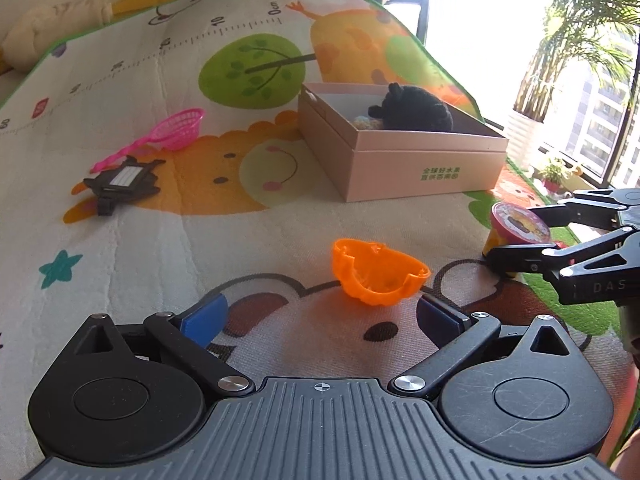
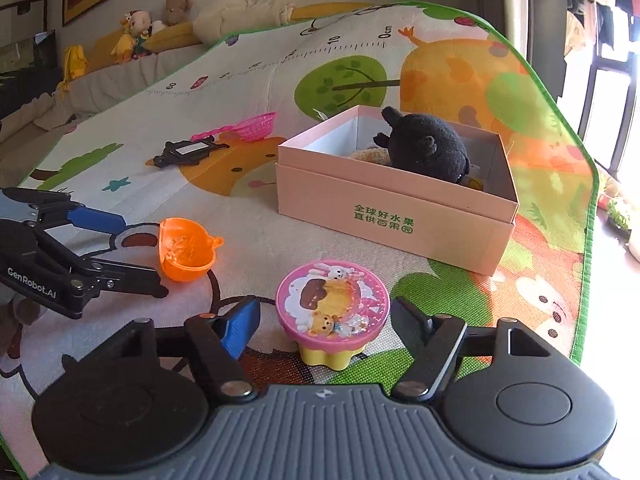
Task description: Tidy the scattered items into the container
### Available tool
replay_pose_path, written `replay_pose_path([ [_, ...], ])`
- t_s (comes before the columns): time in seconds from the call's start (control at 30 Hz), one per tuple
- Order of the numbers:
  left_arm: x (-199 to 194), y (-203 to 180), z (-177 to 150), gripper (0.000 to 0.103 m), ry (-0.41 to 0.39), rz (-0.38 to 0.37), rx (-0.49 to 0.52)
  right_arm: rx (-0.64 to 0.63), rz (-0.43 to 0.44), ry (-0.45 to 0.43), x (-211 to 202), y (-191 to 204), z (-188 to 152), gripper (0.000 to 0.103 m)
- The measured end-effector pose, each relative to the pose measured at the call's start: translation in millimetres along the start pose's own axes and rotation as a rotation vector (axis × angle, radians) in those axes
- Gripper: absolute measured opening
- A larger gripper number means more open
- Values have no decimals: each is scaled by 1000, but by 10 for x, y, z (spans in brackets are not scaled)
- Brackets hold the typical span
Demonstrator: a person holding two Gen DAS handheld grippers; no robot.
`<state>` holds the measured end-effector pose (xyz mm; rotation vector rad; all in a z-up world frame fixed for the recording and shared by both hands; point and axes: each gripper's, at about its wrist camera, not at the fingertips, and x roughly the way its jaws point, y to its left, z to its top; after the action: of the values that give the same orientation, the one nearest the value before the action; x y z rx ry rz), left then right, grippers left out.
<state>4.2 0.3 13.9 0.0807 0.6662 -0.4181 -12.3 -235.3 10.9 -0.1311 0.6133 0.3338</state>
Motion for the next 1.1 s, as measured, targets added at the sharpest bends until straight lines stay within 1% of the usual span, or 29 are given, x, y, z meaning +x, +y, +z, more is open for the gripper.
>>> replay_pose_path([
  [0.1,-15,-89,60,103,-18,-28,29,-4,0,-9,-79,-10,2,56],
  [0.3,131,-218,182,102,-41,-26,53,-14,6,-10,-247,0,-63,56],
  [0.47,221,-320,179,102,-38,-39,106,-33,5,-10,-341,27,-120,56],
  [0.6,239,-401,158,101,-41,-32,153,-46,8,-18,-381,52,-128,56],
  [0.73,264,-430,155,100,-41,-28,169,-62,7,-13,-364,77,-137,56],
  [0.77,271,-432,156,96,-40,-28,171,-64,4,-10,-354,78,-143,56],
  [0.8,278,-431,159,83,-38,-28,170,-65,4,-6,-348,79,-150,56],
  [0.83,289,-430,164,77,-34,-26,167,-65,4,-4,-345,78,-157,56],
  [0.87,301,-425,169,74,-31,-24,163,-65,3,-3,-344,78,-163,56],
  [0.9,308,-419,170,74,-32,-24,161,-66,3,-2,-343,77,-168,57],
  [0.97,317,-419,167,73,-30,-22,160,-70,2,-2,-343,77,-177,63],
  [1.03,318,-421,162,70,-29,-22,162,-78,-6,-8,-349,86,-188,76],
  [1.1,315,-427,155,62,-25,-27,167,-91,-12,-15,-351,98,-195,78],
])
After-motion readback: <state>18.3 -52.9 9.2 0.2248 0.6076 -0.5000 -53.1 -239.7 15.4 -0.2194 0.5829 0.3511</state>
